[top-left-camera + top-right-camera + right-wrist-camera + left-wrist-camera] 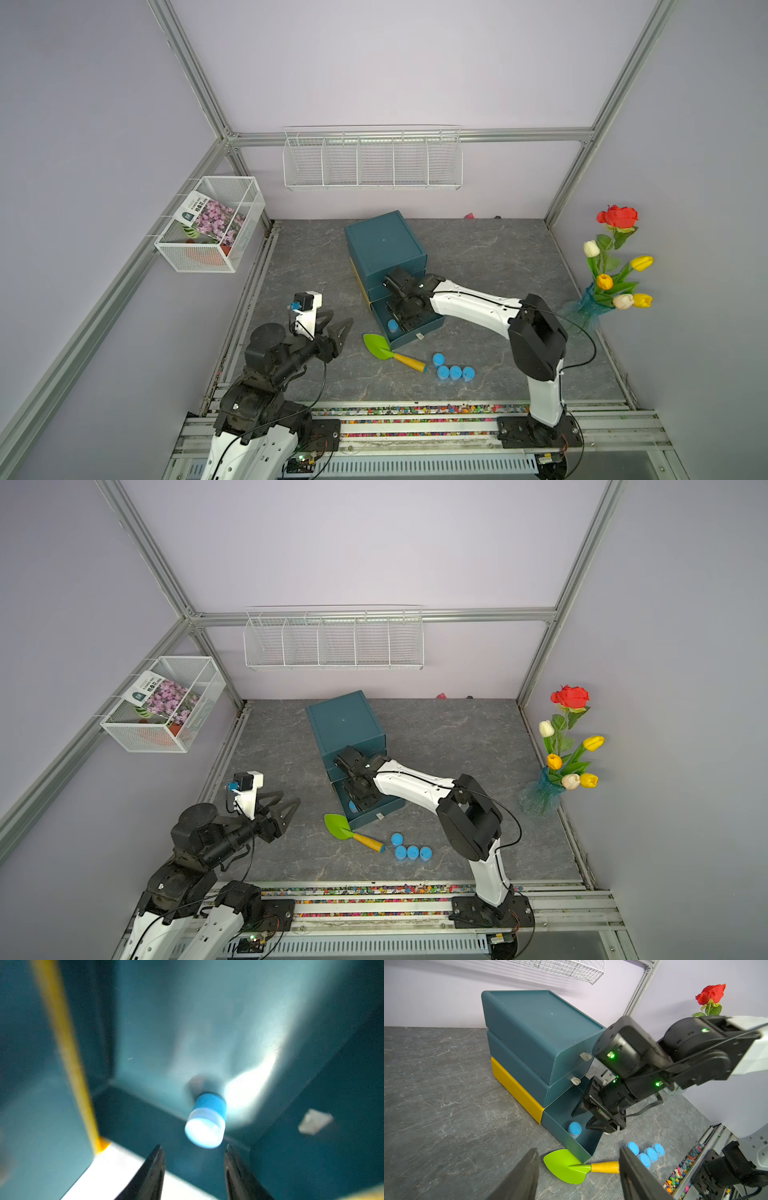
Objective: Put the paint cans in the drawer according to color
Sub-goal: Place the paint can in the drawer, then pick up the paint can at the center of the board.
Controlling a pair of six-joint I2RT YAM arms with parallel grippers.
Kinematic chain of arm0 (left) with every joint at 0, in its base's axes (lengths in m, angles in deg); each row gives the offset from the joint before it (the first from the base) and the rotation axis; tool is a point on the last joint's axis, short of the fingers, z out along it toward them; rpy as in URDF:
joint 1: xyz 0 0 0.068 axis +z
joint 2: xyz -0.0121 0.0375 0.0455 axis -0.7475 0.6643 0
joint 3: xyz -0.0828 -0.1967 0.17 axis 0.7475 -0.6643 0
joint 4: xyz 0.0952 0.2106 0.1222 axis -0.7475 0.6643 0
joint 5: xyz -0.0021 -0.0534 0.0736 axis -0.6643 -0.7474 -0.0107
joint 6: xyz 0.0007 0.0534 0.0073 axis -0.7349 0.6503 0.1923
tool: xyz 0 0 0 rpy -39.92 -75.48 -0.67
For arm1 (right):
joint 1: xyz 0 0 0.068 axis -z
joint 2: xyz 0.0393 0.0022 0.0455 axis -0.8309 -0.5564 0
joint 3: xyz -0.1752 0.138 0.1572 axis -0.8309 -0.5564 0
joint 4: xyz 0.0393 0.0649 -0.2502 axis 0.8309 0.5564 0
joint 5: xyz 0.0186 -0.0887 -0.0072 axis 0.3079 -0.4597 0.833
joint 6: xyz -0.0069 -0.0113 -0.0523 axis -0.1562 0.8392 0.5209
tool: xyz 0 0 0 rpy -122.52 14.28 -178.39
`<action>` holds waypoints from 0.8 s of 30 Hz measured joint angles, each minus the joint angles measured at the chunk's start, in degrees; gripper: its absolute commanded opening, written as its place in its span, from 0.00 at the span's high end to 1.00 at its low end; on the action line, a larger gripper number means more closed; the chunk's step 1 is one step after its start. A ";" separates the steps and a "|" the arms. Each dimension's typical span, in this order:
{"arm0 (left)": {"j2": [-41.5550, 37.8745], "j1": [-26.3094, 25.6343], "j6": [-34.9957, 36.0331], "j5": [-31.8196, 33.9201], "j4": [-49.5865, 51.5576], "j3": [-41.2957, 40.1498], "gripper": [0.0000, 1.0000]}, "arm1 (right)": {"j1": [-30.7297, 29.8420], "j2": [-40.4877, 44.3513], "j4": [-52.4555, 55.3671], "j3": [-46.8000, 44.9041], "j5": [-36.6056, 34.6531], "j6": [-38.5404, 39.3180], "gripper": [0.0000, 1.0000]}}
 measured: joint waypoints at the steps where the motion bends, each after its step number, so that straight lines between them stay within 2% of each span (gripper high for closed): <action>1: 0.00 0.00 0.00 0.00 0.00 0.00 0.36 | 0.02 1.38 0.15 -0.39 -0.39 0.20 0.53; 4: 0.00 0.00 0.00 0.00 0.00 0.00 0.36 | 0.26 7.43 0.63 -3.41 -1.60 0.70 0.54; 9: 0.00 0.00 0.00 0.00 0.00 0.00 0.36 | 3.04 21.49 3.67 -14.25 -3.21 1.66 0.51; 14: 0.00 0.00 0.00 -0.02 0.00 0.00 0.36 | 8.31 38.05 8.72 -31.21 -4.17 2.29 0.41; 16: 0.00 0.00 0.00 -0.02 0.00 0.00 0.36 | 9.20 44.22 10.01 -37.81 -4.20 1.79 0.32; 18: 0.00 0.00 0.00 -0.07 0.00 0.00 0.36 | 9.38 49.40 10.69 -43.89 -3.50 1.20 0.29; 20: 0.02 0.00 0.00 -0.20 0.00 0.00 0.36 | 9.38 51.32 10.71 -47.71 -2.32 0.46 0.29; 24: 0.13 0.00 0.00 -0.33 0.00 0.00 0.36 | 9.31 49.88 8.74 -51.43 0.48 -0.17 0.28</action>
